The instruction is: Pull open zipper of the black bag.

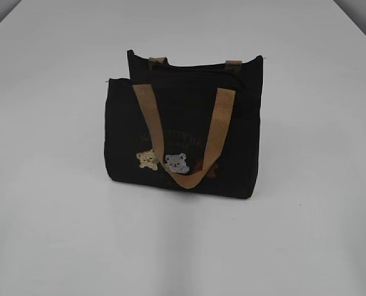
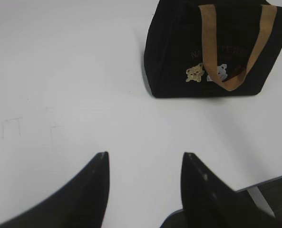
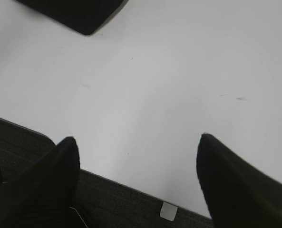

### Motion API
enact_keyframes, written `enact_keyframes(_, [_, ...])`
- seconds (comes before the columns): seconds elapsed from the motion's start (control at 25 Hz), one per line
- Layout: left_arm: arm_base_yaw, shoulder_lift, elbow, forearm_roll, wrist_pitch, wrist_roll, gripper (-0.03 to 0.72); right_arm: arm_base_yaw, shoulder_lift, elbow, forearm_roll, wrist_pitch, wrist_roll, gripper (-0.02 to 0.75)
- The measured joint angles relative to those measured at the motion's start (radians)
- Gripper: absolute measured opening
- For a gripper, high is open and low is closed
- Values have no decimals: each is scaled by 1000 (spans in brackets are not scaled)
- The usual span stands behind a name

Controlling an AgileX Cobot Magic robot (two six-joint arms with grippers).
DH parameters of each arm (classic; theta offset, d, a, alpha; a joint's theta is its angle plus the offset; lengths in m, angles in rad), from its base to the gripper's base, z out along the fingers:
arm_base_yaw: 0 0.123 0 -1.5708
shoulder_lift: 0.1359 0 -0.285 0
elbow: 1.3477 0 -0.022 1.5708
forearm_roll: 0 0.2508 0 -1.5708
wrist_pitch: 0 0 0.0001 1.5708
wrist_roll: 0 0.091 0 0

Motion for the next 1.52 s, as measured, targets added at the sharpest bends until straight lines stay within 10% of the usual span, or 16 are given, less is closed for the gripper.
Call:
enact_keyframes(0.48, [16, -12, 0, -1, -1, 0, 372, -6, -3, 0, 0, -2, 1, 592])
enact_keyframes(0.92, [310, -18, 1, 0, -1, 0, 321, -138, -152, 0, 0, -2, 1, 592])
enact_keyframes(1.52, [320, -18, 1, 0, -1, 0, 249, -139, -185, 0, 0, -2, 2, 592])
